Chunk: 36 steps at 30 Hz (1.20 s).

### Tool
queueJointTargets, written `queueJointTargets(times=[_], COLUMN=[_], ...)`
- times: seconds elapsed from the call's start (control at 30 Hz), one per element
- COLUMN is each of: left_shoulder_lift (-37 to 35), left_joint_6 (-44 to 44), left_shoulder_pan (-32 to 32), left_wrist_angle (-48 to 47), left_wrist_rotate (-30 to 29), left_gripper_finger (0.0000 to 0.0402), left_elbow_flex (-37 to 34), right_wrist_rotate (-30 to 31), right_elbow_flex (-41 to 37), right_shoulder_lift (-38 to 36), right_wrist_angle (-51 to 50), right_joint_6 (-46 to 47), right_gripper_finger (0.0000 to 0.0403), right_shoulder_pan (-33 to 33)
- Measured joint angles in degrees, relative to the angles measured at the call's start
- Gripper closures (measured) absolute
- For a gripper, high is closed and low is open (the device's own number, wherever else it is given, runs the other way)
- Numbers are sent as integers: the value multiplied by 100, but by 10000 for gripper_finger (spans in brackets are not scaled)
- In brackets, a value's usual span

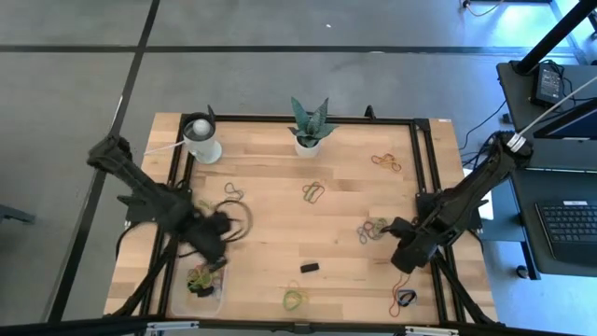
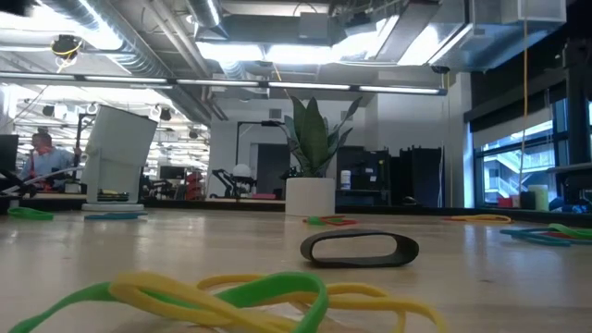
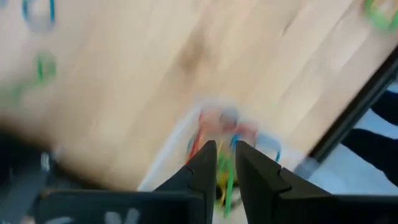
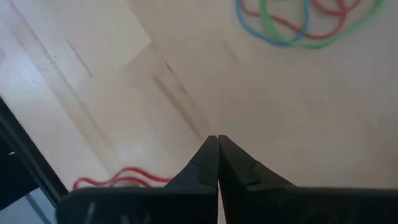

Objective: Pick and place rubber bands into bin
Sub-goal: Put the black rubber band into the transparent bin

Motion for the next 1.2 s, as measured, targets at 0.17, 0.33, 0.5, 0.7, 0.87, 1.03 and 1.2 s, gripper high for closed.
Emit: queueJointTargets(times=[0.17, 0.33, 0.5, 0.7, 0.87, 1.03, 1.2], left_shoulder_lift=[1171, 2365, 3360, 4203, 4829, 5167, 5361], left_joint_6=[1617, 2697, 3285, 3389, 3741, 3864, 4018], left_shoulder_pan=[1114, 1835, 2140, 2174, 1879, 1654, 1561], left_wrist_angle=[19, 372, 515, 1707, 3104, 3160, 2792], left_wrist_rotate=[-105, -105, -110, -12, 168, -184, -796], left_gripper_finger=[354, 341, 306, 248, 220, 230, 243], left_elbow_flex=[1064, 2185, 3121, 3572, 3615, 3628, 3628], right_wrist_rotate=[3, 3, 4, 7, 9, 9, 11], right_elbow_flex=[-375, -554, -613, -617, -617, -615, -616], right_shoulder_lift=[-778, -1300, -1527, -1536, -1535, -1535, -1534], right_wrist_angle=[-55, -65, -58, -69, -99, -109, -117], right_joint_6=[-394, -745, -1038, -1575, -1791, -2062, -2234], right_gripper_finger=[402, 403, 403, 403, 403, 403, 403], right_shoulder_pan=[6, 6, 6, 5, 6, 5, 6])
